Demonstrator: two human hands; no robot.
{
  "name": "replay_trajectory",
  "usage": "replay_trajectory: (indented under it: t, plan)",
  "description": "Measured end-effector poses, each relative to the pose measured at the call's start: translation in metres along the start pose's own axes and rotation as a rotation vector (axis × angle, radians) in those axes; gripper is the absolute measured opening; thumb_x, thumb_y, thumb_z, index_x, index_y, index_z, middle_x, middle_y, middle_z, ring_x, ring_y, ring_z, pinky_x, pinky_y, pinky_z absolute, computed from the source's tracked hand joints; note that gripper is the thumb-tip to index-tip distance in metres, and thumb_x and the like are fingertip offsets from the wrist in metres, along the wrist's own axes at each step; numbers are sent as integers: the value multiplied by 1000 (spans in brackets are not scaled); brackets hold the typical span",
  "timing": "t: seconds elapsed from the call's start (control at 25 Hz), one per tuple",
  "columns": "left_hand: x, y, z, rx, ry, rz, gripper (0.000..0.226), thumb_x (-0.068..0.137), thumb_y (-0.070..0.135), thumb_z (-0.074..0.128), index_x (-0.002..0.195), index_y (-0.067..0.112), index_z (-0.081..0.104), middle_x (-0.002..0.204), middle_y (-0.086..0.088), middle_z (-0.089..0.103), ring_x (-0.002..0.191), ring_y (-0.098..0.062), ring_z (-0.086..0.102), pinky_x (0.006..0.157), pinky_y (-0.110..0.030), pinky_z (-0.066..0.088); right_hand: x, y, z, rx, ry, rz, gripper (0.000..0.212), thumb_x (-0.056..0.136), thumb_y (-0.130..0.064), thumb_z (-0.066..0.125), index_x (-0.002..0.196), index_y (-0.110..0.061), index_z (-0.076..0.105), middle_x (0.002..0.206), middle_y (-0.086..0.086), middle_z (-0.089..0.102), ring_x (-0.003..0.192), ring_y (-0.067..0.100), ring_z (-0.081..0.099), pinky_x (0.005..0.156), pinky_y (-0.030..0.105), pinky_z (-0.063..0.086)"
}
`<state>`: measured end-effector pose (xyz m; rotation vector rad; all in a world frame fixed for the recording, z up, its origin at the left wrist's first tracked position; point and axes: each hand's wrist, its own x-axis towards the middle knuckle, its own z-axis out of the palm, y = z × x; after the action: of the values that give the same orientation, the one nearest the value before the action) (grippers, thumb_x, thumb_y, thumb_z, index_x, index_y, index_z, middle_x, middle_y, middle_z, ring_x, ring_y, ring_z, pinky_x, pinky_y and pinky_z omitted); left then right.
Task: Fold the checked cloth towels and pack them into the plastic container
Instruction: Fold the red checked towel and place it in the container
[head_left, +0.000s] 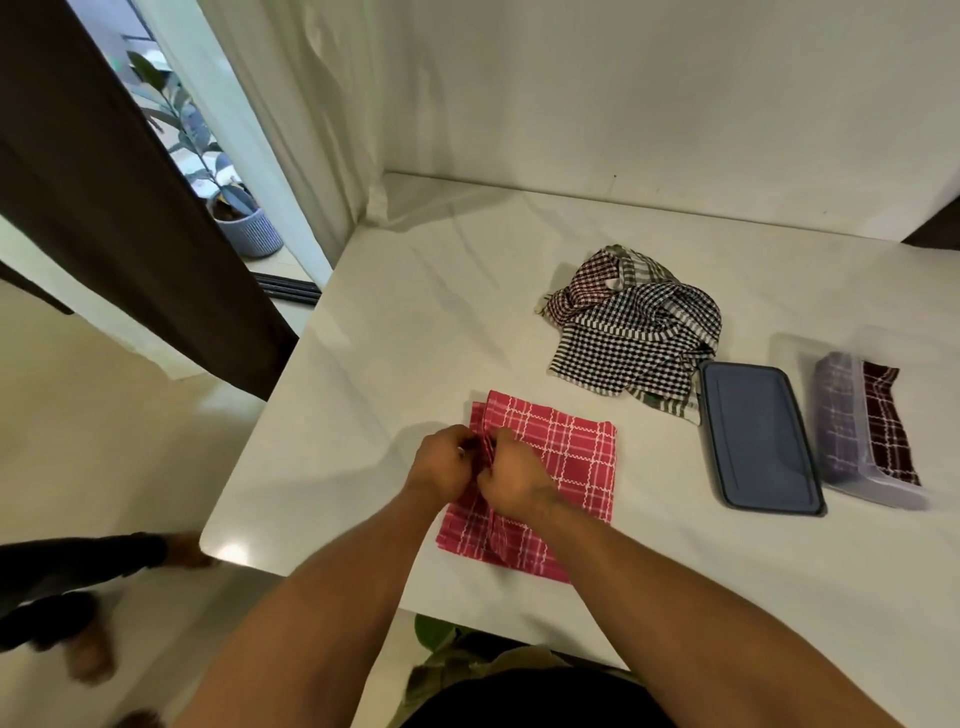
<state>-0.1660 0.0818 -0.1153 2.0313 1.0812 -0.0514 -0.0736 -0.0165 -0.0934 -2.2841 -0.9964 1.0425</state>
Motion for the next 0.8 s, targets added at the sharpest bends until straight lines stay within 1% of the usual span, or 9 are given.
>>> replay_trajectory:
  t: [0.12,0.2,0.32,0.44,0.56,0.64,0.72,0.76,0.8]
  plan:
    - [14,2,-3,-63,14,-101,24,96,12,48,107,14,69,107,-5,70,95,-23,64,84,-32,51,6,1,8,-58,-29,-66,33,93,-20,59,124,-15,51,103,3,68,84,21,68,74,36,60]
    - [21,7,-6,-100,1,-146,23,97,14,43,90,14,66,98,-7,69,89,-24,63,79,-32,50,8,3,12,-95,-41,-101,33,93,-23,59,124,-16,52,105,3,68,86,22,68,77,38,60]
    - [30,11,-8,-187,-22,-211,36,102,28,42,69,18,56,74,-2,63,77,-23,60,71,-32,46,11,6,13,-143,-52,-154,32,92,-24,60,121,-12,53,104,5,68,84,23,67,75,37,58]
    - [39,10,-6,-126,-36,-195,34,96,43,54,78,17,64,75,2,64,78,-22,63,73,-31,47,15,8,10,-163,-116,-181,38,90,-26,61,123,-12,51,100,5,68,79,22,67,74,38,60]
    - [45,11,-6,-66,-2,-194,21,89,35,66,95,16,71,87,0,69,79,-17,62,76,-28,47,11,13,-1,-134,-159,-237,27,90,-46,55,106,-24,59,86,-7,66,71,13,64,66,36,58]
    - [47,15,-8,-15,-12,-201,8,88,27,67,87,19,69,88,-3,72,73,-15,62,73,-28,50,9,22,-18,-124,20,-193,25,96,-48,46,97,-28,61,84,-11,62,72,8,59,66,32,55]
    - [47,19,-10,34,-31,-207,9,88,25,64,80,23,63,84,-1,71,70,-13,63,71,-29,53,15,40,-38,-257,337,-96,28,97,-40,47,114,-23,61,103,-4,60,92,12,55,80,35,53]
    - [48,22,-10,51,-30,-197,9,88,27,63,79,26,61,81,3,69,70,-12,63,70,-29,53,19,53,-51,-338,425,-30,33,94,-36,50,122,-20,58,114,0,58,103,17,52,88,37,51]
    - [48,25,-10,59,-19,-183,7,87,30,64,81,27,61,79,6,68,71,-12,64,69,-29,53,24,65,-61,-398,428,43,40,91,-34,53,128,-18,56,122,3,55,112,21,49,93,40,48]
